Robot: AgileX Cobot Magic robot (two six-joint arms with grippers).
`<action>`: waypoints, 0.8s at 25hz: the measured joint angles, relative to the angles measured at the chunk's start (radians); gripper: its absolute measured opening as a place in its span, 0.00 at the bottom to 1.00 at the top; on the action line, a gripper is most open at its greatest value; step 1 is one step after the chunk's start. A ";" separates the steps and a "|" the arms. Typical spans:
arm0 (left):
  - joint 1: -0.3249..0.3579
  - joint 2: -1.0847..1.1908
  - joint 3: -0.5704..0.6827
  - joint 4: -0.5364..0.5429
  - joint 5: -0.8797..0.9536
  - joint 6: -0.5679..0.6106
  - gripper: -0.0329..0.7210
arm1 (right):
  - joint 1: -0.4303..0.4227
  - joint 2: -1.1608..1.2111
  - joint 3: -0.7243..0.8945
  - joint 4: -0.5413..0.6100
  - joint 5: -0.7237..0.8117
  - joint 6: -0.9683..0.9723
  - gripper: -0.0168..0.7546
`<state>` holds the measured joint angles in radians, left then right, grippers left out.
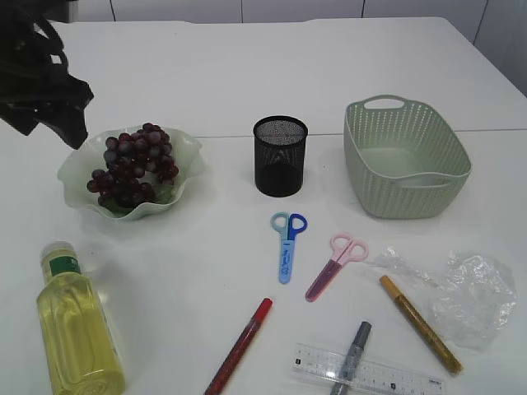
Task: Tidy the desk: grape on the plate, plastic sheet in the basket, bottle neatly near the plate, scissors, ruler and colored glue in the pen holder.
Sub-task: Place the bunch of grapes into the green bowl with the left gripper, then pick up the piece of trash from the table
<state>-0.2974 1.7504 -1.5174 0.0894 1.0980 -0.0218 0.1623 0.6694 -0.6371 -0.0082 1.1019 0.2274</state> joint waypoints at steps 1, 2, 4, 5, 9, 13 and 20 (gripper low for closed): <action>0.000 -0.032 0.030 -0.012 -0.005 0.000 0.72 | 0.000 0.031 0.000 0.017 0.002 -0.009 0.77; 0.000 -0.064 0.064 -0.026 -0.012 0.000 0.72 | 0.000 0.057 -0.002 0.031 0.002 -0.017 0.77; 0.000 -0.117 0.133 -0.054 -0.023 0.000 0.72 | 0.000 0.119 -0.021 0.056 0.004 -0.035 0.77; 0.000 -0.143 0.173 -0.070 -0.025 0.000 0.72 | 0.000 0.143 -0.037 0.058 0.004 -0.046 0.77; 0.000 -0.229 0.307 -0.135 -0.053 -0.008 0.72 | 0.000 0.268 -0.118 0.048 -0.021 -0.062 0.77; 0.000 -0.294 0.388 -0.141 -0.075 -0.024 0.72 | 0.000 0.427 -0.214 0.043 -0.033 -0.081 0.77; 0.002 -0.315 0.413 -0.089 -0.099 -0.051 0.72 | 0.030 0.669 -0.321 0.008 -0.076 -0.124 0.77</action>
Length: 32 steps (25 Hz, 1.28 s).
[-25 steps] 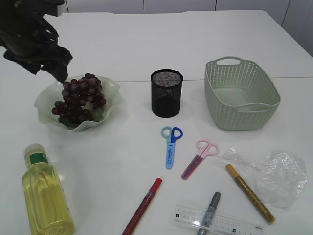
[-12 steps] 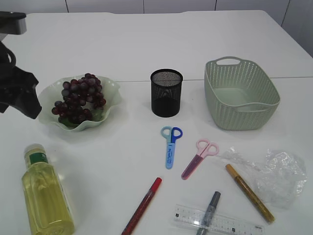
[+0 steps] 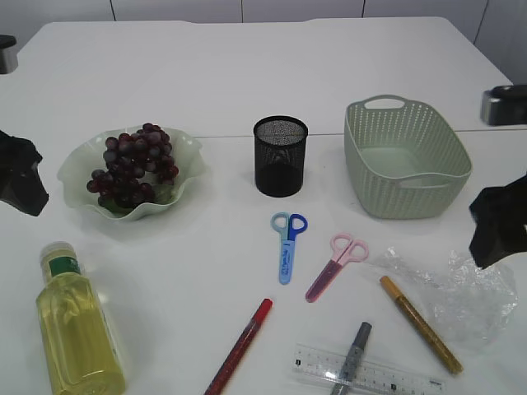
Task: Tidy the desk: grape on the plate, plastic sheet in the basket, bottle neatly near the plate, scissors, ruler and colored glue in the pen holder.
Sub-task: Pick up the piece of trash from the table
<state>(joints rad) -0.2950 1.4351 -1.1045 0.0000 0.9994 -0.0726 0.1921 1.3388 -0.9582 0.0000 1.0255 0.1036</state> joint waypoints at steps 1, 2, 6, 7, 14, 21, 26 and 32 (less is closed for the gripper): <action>0.000 0.000 0.000 0.000 0.000 0.000 0.72 | 0.027 0.030 -0.003 -0.019 -0.005 -0.001 0.77; 0.000 0.000 0.000 0.000 0.000 0.000 0.72 | 0.060 0.053 -0.004 -0.037 -0.018 -0.001 0.77; 0.000 0.000 0.000 0.000 0.006 -0.002 0.72 | 0.151 0.159 -0.007 -0.087 -0.111 0.024 0.77; 0.000 0.000 0.000 0.000 0.006 -0.002 0.72 | 0.158 0.188 -0.008 -0.087 -0.130 0.031 0.77; 0.000 0.000 0.000 0.000 0.006 -0.002 0.72 | 0.160 0.344 -0.007 -0.163 -0.203 0.061 0.77; 0.000 -0.001 0.000 0.000 0.006 -0.002 0.72 | 0.160 0.403 -0.009 -0.250 -0.261 0.149 0.77; 0.000 -0.001 0.000 0.000 0.006 -0.002 0.72 | 0.160 0.425 -0.009 -0.298 -0.269 0.181 0.72; 0.000 -0.001 0.000 0.006 0.006 -0.002 0.71 | 0.160 0.441 -0.009 -0.302 -0.278 0.186 0.54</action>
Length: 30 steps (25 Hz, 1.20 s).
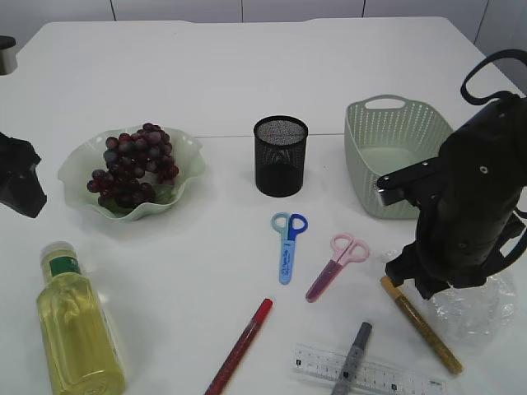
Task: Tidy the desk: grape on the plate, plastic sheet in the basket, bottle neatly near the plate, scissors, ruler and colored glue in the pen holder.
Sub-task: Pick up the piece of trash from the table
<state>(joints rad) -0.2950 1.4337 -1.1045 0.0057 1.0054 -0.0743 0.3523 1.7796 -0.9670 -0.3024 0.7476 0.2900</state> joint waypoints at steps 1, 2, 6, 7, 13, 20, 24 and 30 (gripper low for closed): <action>0.000 0.000 0.000 0.004 0.002 0.000 0.71 | 0.000 0.000 0.000 0.002 0.000 0.001 0.49; 0.000 0.000 0.000 0.009 0.005 0.000 0.71 | 0.000 0.000 0.000 0.006 0.000 0.001 0.43; 0.000 0.000 0.000 0.016 0.018 0.000 0.71 | 0.000 0.000 0.000 0.009 0.000 0.002 0.19; 0.000 0.000 0.000 0.016 0.020 0.000 0.71 | 0.000 0.000 0.000 0.009 0.000 0.002 0.15; 0.000 0.000 0.000 0.018 0.023 0.000 0.71 | 0.000 -0.047 0.000 0.042 0.000 0.003 0.00; 0.000 0.000 0.000 0.018 0.023 0.000 0.71 | 0.000 -0.243 -0.025 0.121 0.004 -0.071 0.00; 0.000 0.000 0.000 0.018 0.021 0.000 0.71 | 0.000 -0.287 -0.114 0.121 0.008 -0.079 0.00; 0.000 0.000 0.000 0.010 0.020 0.000 0.71 | -0.063 -0.258 -0.269 0.162 -0.100 -0.085 0.00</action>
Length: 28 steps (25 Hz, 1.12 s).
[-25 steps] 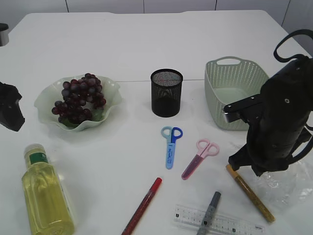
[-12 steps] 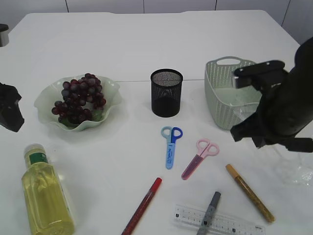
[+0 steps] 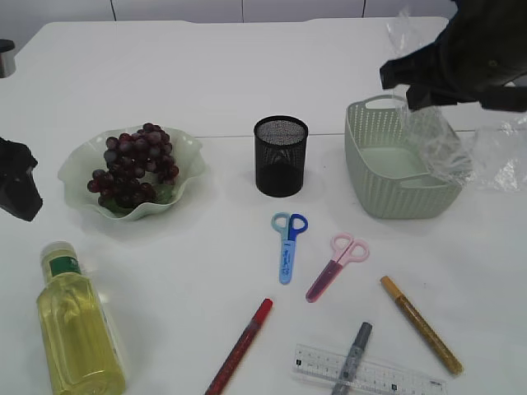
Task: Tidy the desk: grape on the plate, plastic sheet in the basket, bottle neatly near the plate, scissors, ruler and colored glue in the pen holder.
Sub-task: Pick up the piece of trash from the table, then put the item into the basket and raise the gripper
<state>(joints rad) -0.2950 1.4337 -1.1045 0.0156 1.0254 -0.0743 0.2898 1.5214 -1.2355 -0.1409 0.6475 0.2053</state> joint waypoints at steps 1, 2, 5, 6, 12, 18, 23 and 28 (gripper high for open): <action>0.000 0.000 0.000 -0.002 0.000 0.000 0.71 | -0.020 0.017 -0.021 0.020 -0.021 0.000 0.00; 0.000 0.000 0.000 -0.004 0.000 0.000 0.71 | -0.039 0.038 -0.041 0.037 -0.045 0.000 0.00; 0.000 0.000 0.000 -0.016 -0.003 0.000 0.71 | -0.076 0.101 -0.090 0.091 -0.112 0.000 0.00; 0.000 0.000 0.000 -0.016 -0.005 0.000 0.71 | -0.081 0.120 -0.108 0.095 -0.135 0.000 0.00; 0.000 0.000 0.000 -0.016 -0.010 0.000 0.71 | -0.085 0.263 -0.220 0.105 -0.272 0.000 0.00; 0.000 0.000 0.000 -0.016 -0.010 0.000 0.71 | -0.085 0.400 -0.293 0.111 -0.428 0.000 0.00; 0.000 0.000 0.000 -0.016 -0.010 0.000 0.71 | -0.085 0.502 -0.298 0.113 -0.487 0.000 0.00; 0.000 0.000 0.000 -0.016 -0.007 0.000 0.71 | -0.091 0.540 -0.298 0.113 -0.489 0.000 0.00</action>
<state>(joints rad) -0.2950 1.4337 -1.1045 0.0000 1.0183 -0.0743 0.1987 2.0614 -1.5340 -0.0277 0.1580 0.2053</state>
